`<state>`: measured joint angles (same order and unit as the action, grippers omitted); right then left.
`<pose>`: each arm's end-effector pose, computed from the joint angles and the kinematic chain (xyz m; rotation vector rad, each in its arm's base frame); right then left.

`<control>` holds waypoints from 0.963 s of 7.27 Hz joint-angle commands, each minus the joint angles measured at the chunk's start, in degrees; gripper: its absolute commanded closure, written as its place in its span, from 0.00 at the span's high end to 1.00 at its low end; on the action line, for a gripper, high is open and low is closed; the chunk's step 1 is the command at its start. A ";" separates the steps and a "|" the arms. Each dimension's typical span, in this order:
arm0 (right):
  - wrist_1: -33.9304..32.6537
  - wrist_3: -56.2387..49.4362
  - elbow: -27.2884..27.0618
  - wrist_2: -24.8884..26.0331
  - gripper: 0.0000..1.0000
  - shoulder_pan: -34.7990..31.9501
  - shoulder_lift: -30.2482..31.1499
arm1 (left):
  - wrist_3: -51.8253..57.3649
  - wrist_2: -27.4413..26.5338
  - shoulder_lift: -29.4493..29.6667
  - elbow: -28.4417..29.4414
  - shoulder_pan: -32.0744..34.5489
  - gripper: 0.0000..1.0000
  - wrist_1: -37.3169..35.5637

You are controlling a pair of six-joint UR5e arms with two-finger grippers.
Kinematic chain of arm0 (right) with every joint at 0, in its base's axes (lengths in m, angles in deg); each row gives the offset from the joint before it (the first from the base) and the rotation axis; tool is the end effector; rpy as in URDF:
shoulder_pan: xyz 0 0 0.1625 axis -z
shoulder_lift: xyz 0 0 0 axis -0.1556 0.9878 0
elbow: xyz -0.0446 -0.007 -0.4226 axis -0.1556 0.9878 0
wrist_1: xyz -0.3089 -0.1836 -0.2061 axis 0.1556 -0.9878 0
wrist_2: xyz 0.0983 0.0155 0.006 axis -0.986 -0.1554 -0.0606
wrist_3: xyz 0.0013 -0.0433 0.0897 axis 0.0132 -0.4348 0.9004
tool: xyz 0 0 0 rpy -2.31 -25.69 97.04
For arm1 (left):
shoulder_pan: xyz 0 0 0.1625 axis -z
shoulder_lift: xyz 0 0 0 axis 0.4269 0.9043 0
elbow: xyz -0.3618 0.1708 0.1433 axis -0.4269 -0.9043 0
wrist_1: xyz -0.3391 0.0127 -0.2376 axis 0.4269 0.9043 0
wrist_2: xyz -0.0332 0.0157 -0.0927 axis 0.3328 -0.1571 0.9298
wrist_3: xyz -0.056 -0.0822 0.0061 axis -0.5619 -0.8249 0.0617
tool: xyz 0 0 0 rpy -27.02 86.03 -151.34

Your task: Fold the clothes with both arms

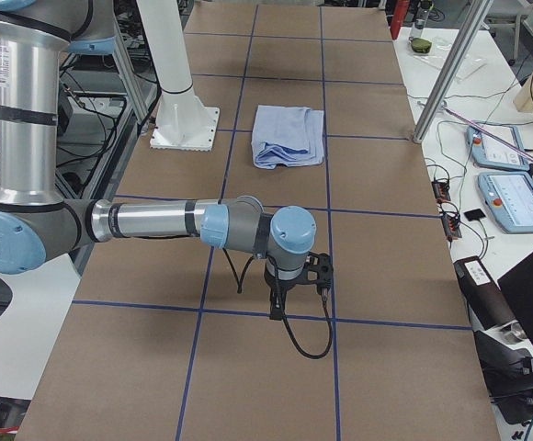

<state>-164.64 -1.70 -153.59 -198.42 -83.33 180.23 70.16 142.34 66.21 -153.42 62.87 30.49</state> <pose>0.0813 -0.4300 0.6349 -0.0811 -0.7731 0.0083 -0.0506 -0.4654 0.6405 0.0144 0.7454 0.0365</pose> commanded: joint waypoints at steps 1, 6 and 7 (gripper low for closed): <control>0.39 -0.26 3.20 -1.27 1.00 0.00 0.09 | 0.07 0.12 -0.12 0.10 -0.08 1.00 0.00; 4.61 -0.17 5.86 -1.19 1.00 0.00 0.01 | 0.07 0.03 -0.30 -0.25 0.01 1.00 0.09; 4.61 -0.17 5.68 -1.10 1.00 0.00 -0.26 | 0.07 0.03 -0.30 -0.34 0.01 1.00 0.00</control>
<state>-160.09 -1.87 -147.76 -199.62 -83.33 180.20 70.23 142.37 65.92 -153.65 62.88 30.55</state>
